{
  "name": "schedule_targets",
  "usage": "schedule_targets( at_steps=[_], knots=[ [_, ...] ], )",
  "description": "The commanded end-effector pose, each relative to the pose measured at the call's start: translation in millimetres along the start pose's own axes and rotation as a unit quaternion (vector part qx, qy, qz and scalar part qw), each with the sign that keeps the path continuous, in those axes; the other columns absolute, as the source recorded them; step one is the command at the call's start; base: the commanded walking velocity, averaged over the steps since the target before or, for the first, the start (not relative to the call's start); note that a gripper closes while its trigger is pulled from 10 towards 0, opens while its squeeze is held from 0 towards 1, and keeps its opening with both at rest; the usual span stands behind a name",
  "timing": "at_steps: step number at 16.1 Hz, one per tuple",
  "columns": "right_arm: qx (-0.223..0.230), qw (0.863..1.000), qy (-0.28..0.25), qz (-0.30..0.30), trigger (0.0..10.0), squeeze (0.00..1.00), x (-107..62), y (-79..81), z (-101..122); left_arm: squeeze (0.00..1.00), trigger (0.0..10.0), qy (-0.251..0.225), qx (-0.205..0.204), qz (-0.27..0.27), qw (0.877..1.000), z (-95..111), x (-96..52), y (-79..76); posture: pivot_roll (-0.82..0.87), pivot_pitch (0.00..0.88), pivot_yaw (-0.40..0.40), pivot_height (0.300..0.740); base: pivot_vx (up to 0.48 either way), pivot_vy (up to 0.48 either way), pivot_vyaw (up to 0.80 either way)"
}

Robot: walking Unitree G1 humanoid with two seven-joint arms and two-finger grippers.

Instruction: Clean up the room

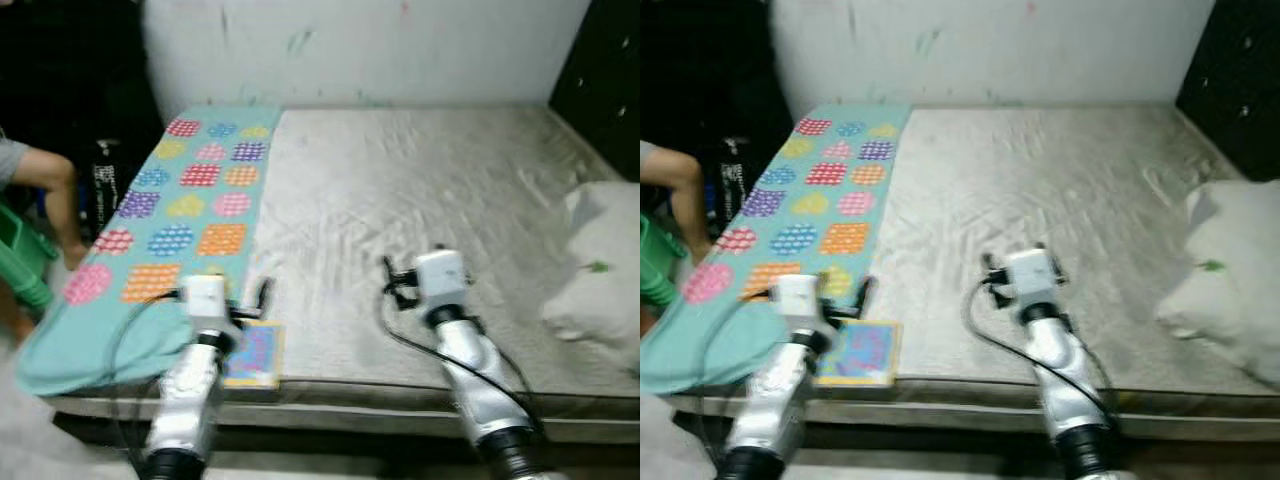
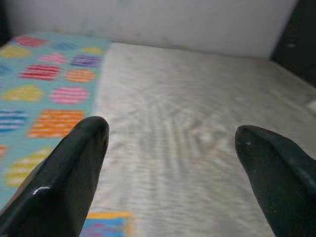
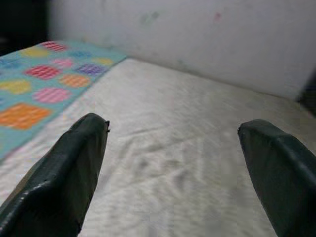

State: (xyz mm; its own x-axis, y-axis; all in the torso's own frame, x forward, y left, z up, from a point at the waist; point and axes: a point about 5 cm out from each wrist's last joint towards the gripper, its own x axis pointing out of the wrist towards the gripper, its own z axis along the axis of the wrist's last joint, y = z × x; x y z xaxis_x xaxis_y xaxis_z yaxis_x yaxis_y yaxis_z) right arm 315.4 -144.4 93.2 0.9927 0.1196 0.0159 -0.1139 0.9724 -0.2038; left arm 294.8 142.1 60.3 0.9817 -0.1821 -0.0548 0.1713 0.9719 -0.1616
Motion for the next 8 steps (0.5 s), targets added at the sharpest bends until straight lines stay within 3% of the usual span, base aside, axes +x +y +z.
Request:
schedule_targets(
  at_steps=[1, 8],
  knots=[
    [0.005, 1.000, -0.011, 0.013, 10.0, 0.00, 2.7, 8.6, 5.8, 0.00, 10.0, -0.008, 0.005, 0.013, 1.000, 4.3, -0.7, 11.0, -0.03, 0.000, 0.044, 0.740, 0.000, 0.000, 0.00],
    [0.004, 1.000, -0.012, 0.012, 10.0, 0.00, 3.0, 8.9, 6.1, 0.00, 10.0, -0.021, -0.003, -0.018, 1.000, 7.3, -1.1, 7.6, -0.03, 0.000, 0.047, 0.740, 0.034, 0.000, 0.00]
  ],
)
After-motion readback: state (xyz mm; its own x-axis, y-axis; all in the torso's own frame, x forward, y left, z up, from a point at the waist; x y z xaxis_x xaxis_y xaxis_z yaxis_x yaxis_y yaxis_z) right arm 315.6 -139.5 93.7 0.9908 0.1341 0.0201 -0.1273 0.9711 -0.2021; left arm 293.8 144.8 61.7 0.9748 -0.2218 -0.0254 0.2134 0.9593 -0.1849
